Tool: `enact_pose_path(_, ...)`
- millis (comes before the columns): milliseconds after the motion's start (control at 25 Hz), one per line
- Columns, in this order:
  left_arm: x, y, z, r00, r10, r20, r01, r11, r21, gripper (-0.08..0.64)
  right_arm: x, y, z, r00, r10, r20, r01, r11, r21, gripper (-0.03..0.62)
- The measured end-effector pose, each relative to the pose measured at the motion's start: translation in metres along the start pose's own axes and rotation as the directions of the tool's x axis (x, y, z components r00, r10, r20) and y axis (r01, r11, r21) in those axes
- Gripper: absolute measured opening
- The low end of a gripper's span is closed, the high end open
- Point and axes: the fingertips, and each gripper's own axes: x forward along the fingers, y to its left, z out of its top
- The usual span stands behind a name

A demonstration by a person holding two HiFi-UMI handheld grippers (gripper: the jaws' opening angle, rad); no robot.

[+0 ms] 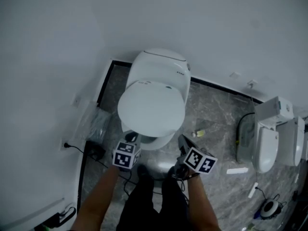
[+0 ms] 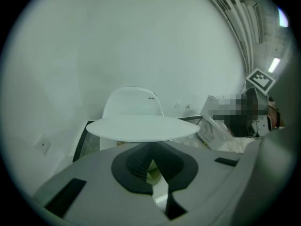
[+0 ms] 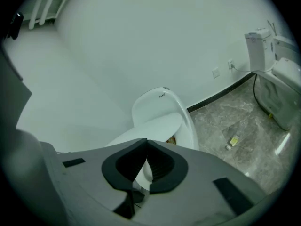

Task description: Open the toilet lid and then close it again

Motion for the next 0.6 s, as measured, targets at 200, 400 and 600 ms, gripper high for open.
enact_pose_path(200, 0.003, 0.004, 0.020, 1.000, -0.002, 0.007, 0.002, 1.000, -0.003, 0.006, -0.006, 0.013, 0.013, 1.000, -0.027, -0.003, 0.026, 0.992, -0.120, 0.011)
enact_pose_path(400, 0.005, 0.005, 0.052, 1.000, -0.014, 0.027, 0.014, 1.000, -0.007, 0.006, -0.006, 0.027, 0.026, 1.000, -0.019, 0.014, 0.021, 0.982, -0.186, 0.011)
enact_pose_path(600, 0.009, 0.005, 0.080, 0.998, -0.021, 0.054, 0.022, 1.000, -0.013, 0.006, -0.001, 0.041, 0.033, 1.000, 0.008, -0.006, -0.009, 0.971, -0.238, 0.011)
